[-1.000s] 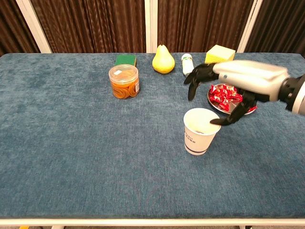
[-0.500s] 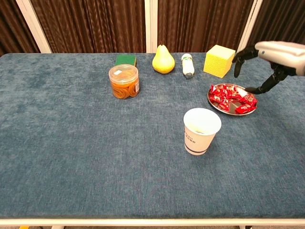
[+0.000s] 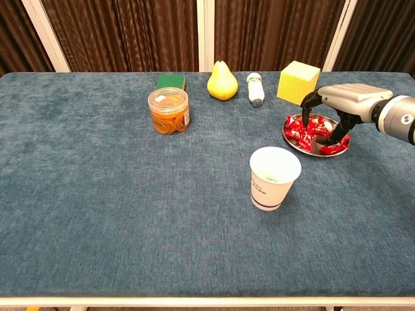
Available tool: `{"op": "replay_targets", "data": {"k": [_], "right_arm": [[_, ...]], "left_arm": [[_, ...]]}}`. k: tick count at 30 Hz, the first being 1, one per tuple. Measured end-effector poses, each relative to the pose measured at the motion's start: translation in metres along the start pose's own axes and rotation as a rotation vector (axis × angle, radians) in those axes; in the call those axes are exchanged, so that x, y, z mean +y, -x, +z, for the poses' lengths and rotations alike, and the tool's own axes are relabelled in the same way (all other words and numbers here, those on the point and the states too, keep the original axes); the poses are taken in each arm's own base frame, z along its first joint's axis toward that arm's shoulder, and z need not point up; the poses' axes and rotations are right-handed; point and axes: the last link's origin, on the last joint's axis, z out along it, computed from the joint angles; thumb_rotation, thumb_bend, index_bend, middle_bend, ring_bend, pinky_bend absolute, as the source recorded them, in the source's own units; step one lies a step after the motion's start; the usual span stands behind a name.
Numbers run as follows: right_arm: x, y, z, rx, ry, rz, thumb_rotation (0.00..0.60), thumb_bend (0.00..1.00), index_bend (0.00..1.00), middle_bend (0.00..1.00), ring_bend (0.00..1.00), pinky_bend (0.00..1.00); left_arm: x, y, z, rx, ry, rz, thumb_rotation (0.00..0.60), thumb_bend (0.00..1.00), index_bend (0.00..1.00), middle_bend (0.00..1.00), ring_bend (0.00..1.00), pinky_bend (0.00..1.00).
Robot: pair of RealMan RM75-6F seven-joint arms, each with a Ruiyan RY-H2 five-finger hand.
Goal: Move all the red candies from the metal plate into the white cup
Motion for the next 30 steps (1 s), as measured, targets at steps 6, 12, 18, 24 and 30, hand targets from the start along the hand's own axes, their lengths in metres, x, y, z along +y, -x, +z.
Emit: {"op": "replay_targets", "data": {"k": [6,12,18,24,30], "right_arm": [[0.001,0.004,0.001,-0.010,0.007,-0.002,0.600,0.25,0.41,0.13,0.00,0.00],[-0.001,0.005,0.007,-0.014,0.009,-0.004,0.600,0.25,0.41,0.13,0.00,0.00],[-0.006,0.007,0.012,-0.023,0.006,-0.014,0.600,0.25,0.41,0.13,0.00,0.00],[-0.006,0.010,0.013,-0.027,0.015,-0.021,0.600,0.32,0.47,0.15,0.00,0.00],[-0.005,0.011,0.013,-0.015,0.021,-0.012,0.600,0.40,0.54,0.18,0.00,0.00]], "left_arm": [[0.001,0.000,0.002,0.001,0.009,0.000,0.600,0.07,0.18,0.11,0.08,0.15],[-0.001,-0.002,0.000,0.005,0.001,0.000,0.600,0.07,0.18,0.11,0.08,0.15],[-0.003,-0.001,-0.001,0.001,-0.004,-0.002,0.600,0.07,0.18,0.11,0.08,0.15],[-0.005,0.000,-0.002,0.000,-0.008,-0.003,0.600,0.07,0.18,0.11,0.08,0.15],[-0.005,0.001,-0.002,0.002,-0.009,-0.004,0.600,0.07,0.18,0.11,0.08,0.15]]}}
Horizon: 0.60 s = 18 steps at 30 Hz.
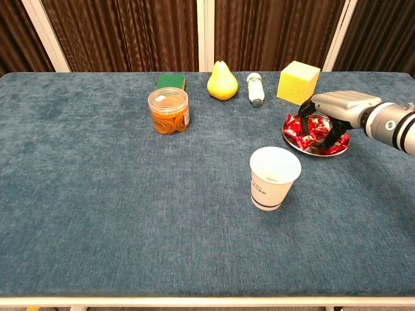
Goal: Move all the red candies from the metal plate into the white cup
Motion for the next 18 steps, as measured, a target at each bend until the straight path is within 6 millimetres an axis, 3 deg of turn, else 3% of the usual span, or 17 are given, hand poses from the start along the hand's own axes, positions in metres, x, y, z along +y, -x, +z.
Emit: {"op": "replay_targets", "data": {"k": [11,18], "right_arm": [[-0.002,-0.025,-0.021,0.086,-0.066,0.056,0.600,0.40,0.56,0.19,0.00,0.00],[-0.037,-0.051,-0.067,0.140,-0.280,0.124,0.600,0.40,0.57,0.19,0.00,0.00]], "left_arm": [[0.002,-0.002,0.001,0.007,0.007,0.002,0.600,0.07,0.18,0.11,0.08,0.15],[0.005,-0.004,0.001,0.014,0.017,0.004,0.600,0.07,0.18,0.11,0.08,0.15]]}}
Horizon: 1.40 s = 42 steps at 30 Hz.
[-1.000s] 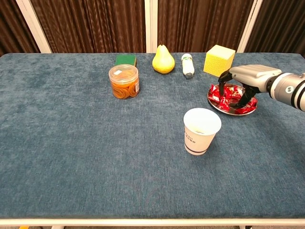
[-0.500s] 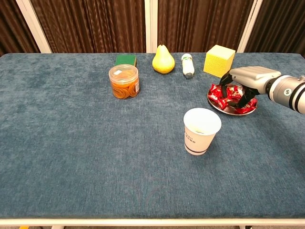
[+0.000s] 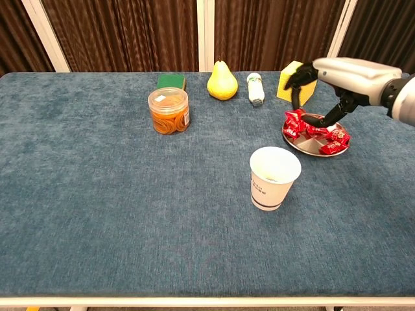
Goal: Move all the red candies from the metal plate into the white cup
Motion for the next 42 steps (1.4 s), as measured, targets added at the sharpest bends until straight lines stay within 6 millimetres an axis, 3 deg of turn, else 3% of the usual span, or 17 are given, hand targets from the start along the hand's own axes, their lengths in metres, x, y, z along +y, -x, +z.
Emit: {"op": "replay_targets", "data": {"k": [6,10,15,21,26,32,36,42], "right_arm": [[-0.032,0.003,-0.027,-0.048,-0.152,-0.013,0.600,0.40,0.56,0.17,0.00,0.00],[-0.036,0.011,-0.028,-0.079,-0.160,-0.034,0.600,0.40,0.52,0.16,0.00,0.00],[-0.039,0.019,-0.025,-0.106,-0.163,-0.051,0.600,0.39,0.40,0.14,0.00,0.00],[-0.039,0.017,-0.025,-0.093,-0.162,-0.050,0.600,0.33,0.32,0.13,0.00,0.00],[-0.027,0.002,-0.020,-0.034,-0.112,-0.024,0.600,0.33,0.32,0.14,0.00,0.00],[0.009,-0.007,-0.001,-0.020,0.036,-0.045,0.600,0.26,0.37,0.15,0.00,0.00],[0.033,-0.002,0.018,-0.042,0.137,-0.087,0.600,0.21,0.37,0.15,0.00,0.00],[0.042,0.016,0.044,-0.083,0.192,-0.147,0.600,0.21,0.37,0.14,0.00,0.00]], "left_arm": [[0.000,-0.001,-0.002,0.000,-0.005,0.000,0.600,0.07,0.18,0.11,0.08,0.15],[-0.001,0.000,-0.004,-0.002,-0.009,-0.001,0.600,0.07,0.18,0.11,0.08,0.15],[-0.002,0.001,-0.004,-0.004,-0.012,-0.003,0.600,0.07,0.18,0.11,0.08,0.15],[-0.003,0.002,-0.003,-0.005,-0.015,-0.004,0.600,0.07,0.18,0.11,0.08,0.15],[-0.004,0.003,-0.003,-0.007,-0.014,-0.004,0.600,0.07,0.18,0.11,0.08,0.15],[-0.003,0.004,-0.002,-0.006,-0.009,-0.008,0.600,0.07,0.18,0.11,0.08,0.15],[-0.004,0.004,-0.003,-0.010,-0.017,-0.006,0.600,0.07,0.18,0.11,0.08,0.15],[-0.004,0.003,-0.003,-0.010,-0.019,-0.004,0.600,0.07,0.18,0.11,0.08,0.15]]}}
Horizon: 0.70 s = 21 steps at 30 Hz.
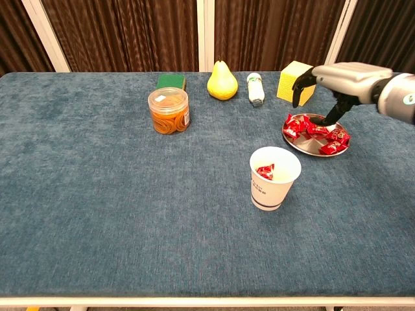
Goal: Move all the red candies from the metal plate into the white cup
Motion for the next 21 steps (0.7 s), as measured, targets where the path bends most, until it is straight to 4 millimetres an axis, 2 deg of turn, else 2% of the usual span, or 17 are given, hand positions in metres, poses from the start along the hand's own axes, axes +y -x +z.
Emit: {"op": "replay_targets", "data": {"k": [9,21], "right_arm": [[-0.003,0.018,0.023,-0.039,0.043,-0.037,0.600,0.23,0.38,0.14,0.00,0.00],[-0.006,0.028,0.028,-0.056,0.046,-0.040,0.600,0.27,0.41,0.14,0.00,0.00]], "left_arm": [[-0.002,0.000,-0.001,-0.003,-0.008,-0.002,0.600,0.07,0.18,0.11,0.08,0.15],[-0.002,0.001,-0.001,-0.005,-0.006,-0.005,0.600,0.07,0.18,0.11,0.08,0.15]]}}
